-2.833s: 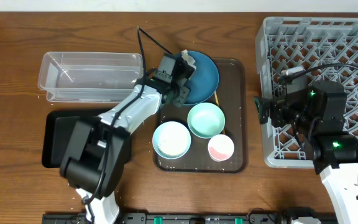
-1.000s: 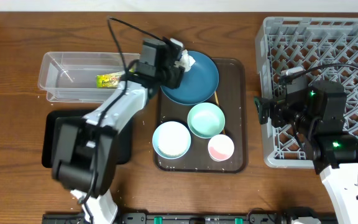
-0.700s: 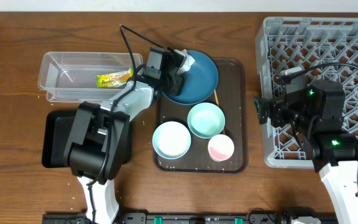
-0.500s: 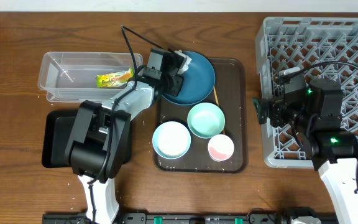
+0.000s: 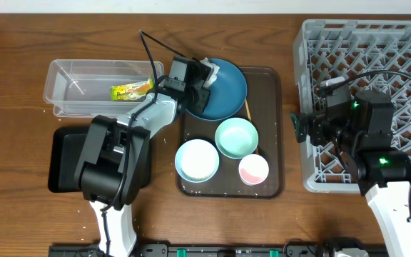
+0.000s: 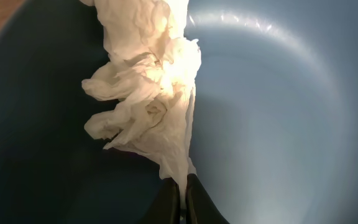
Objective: Sort waste into correct bins and load items into the dishwasher rack
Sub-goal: 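Reach the left gripper back and grasp the white tissue, then carry the tissue left and release it into the clear bin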
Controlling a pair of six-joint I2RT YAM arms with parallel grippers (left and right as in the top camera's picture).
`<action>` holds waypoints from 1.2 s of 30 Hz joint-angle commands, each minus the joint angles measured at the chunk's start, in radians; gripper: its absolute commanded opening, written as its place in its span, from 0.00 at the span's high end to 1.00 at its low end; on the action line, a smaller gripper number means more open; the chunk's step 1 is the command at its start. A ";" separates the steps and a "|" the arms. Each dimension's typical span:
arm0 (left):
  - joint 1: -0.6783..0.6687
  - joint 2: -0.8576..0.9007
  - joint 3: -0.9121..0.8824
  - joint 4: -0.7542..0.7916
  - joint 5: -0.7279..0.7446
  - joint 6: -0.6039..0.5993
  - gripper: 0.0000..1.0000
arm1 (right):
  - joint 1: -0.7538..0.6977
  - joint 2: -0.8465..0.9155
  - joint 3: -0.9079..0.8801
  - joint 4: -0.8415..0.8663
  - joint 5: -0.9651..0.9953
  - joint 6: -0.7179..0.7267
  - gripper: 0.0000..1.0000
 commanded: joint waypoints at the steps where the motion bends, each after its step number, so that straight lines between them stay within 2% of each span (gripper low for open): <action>1: 0.000 -0.067 0.012 -0.008 0.005 -0.006 0.94 | 0.007 0.001 0.019 0.001 -0.005 0.012 0.01; 7: 0.000 -0.196 0.012 -0.071 -0.019 -0.005 0.94 | 0.007 0.001 0.019 0.001 -0.005 0.012 0.01; 13: 0.015 -0.323 0.011 -0.145 -0.265 -0.004 0.94 | 0.007 0.001 0.019 0.001 -0.004 0.012 0.01; 17: 0.063 -0.378 0.011 -0.190 -0.371 -0.005 0.94 | 0.007 0.001 0.019 0.001 -0.005 0.012 0.01; 26: 0.226 -0.410 0.011 -0.235 -0.384 -0.005 0.94 | 0.007 0.001 0.019 0.001 -0.005 0.012 0.01; 31: 0.272 -0.410 0.011 -0.282 -0.383 -0.033 0.93 | 0.007 0.001 0.019 0.001 -0.005 0.012 0.01; 34: 0.279 -0.410 0.011 -0.325 -0.380 -0.035 0.85 | 0.007 0.001 0.019 0.001 -0.005 0.012 0.01; 36: 0.279 -0.410 0.011 -0.354 -0.380 -0.036 0.64 | 0.007 0.001 0.019 0.001 -0.005 0.012 0.01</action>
